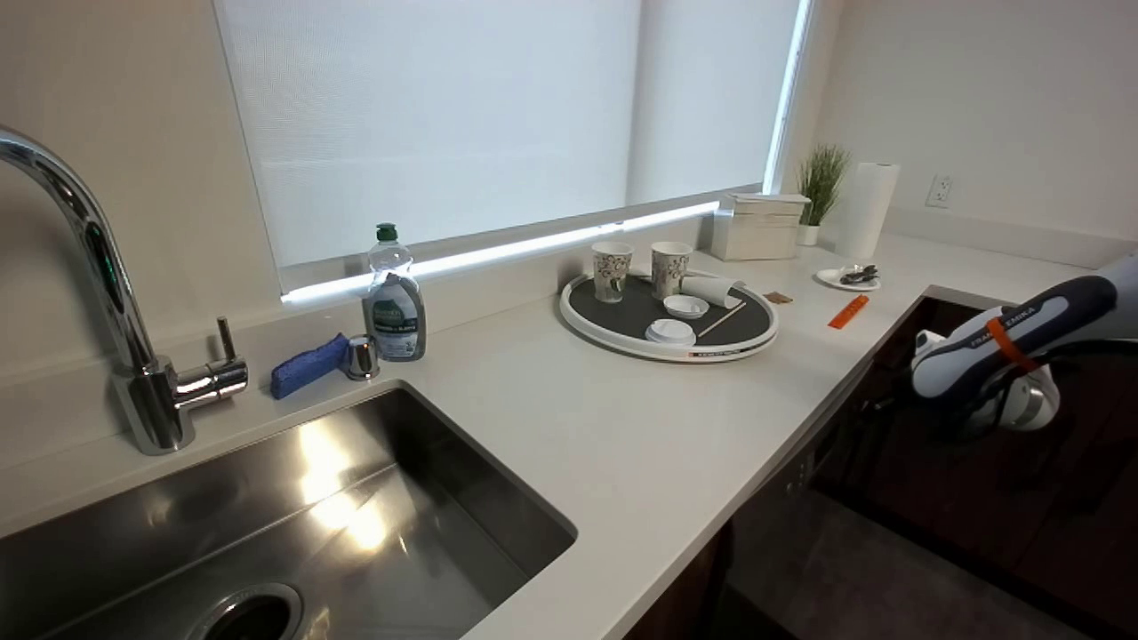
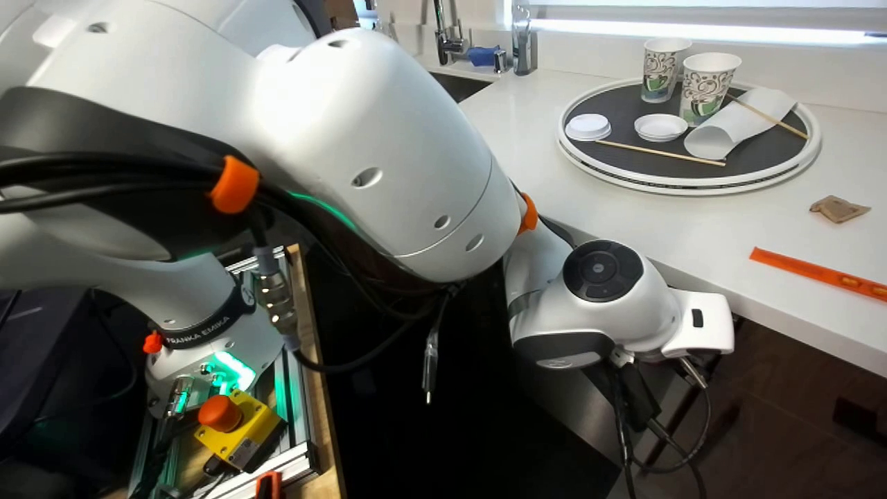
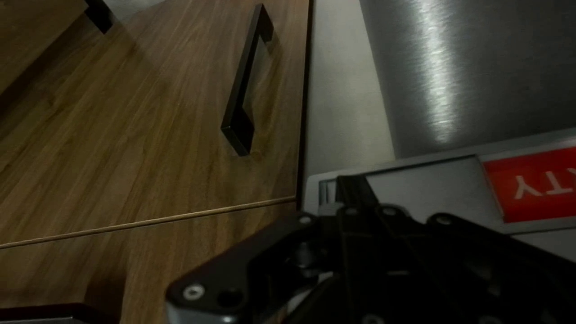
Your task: Press a button on the dishwasher
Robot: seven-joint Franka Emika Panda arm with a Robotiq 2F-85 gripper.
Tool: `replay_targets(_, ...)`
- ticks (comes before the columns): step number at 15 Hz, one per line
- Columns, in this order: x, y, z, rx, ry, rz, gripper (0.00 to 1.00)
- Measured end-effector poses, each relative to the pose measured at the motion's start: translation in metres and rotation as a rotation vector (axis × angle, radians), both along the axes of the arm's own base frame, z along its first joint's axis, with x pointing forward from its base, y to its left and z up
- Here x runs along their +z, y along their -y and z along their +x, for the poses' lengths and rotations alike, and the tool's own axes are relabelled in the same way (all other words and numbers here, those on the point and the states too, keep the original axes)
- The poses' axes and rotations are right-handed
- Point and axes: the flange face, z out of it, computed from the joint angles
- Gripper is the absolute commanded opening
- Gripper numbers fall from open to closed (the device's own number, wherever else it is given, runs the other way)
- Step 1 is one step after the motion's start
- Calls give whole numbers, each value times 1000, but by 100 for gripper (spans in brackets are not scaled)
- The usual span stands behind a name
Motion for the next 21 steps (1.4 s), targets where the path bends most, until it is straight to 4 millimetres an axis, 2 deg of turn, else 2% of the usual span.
replay_targets(4,4,9,3,-22,12,-7,0)
replay_targets(11,1,14,1,-45,11,-1,0)
replay_targets(16,3,24,-15,-73,-20,-13,0)
replay_targets(17,5,25,-19,-76,-30,-16,26)
replay_targets(18,6,26,-24,-76,-41,-18,27)
replay_targets(21,12,21,-34,-70,-74,-14,47)
